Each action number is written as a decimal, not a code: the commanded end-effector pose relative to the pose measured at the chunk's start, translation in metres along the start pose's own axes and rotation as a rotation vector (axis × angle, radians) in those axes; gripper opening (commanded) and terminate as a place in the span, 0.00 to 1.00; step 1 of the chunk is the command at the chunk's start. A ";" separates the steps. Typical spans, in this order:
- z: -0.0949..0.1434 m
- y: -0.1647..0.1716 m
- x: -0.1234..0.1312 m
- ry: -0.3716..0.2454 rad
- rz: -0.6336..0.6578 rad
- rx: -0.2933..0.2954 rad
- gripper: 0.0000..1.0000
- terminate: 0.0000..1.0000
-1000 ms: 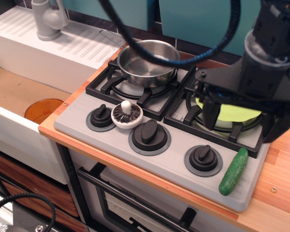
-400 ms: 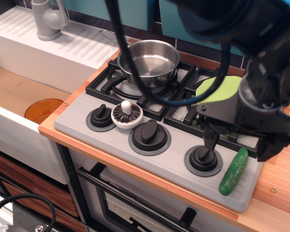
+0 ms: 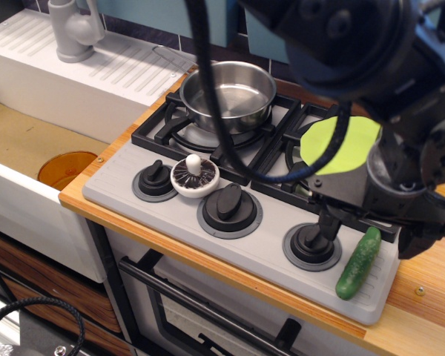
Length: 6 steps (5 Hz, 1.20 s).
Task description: Put pickle on plate and mushroom in pot or pan on stove
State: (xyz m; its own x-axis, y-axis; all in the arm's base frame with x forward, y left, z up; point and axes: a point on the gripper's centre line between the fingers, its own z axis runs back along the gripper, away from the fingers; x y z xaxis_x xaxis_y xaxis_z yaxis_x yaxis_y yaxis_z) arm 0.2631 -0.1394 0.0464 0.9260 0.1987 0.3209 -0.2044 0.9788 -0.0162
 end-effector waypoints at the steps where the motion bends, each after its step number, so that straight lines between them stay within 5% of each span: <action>1: -0.012 -0.010 0.004 -0.041 0.013 0.004 1.00 0.00; 4: -0.028 -0.021 -0.012 -0.075 0.034 0.014 1.00 0.00; 5: -0.024 -0.024 -0.014 -0.070 0.055 0.029 0.00 0.00; 6: -0.015 -0.024 -0.013 -0.046 0.054 0.032 0.00 0.00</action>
State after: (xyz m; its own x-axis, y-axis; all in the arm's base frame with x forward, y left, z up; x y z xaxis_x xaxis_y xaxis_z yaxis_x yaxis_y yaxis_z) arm 0.2564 -0.1609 0.0181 0.9061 0.2464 0.3439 -0.2701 0.9626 0.0221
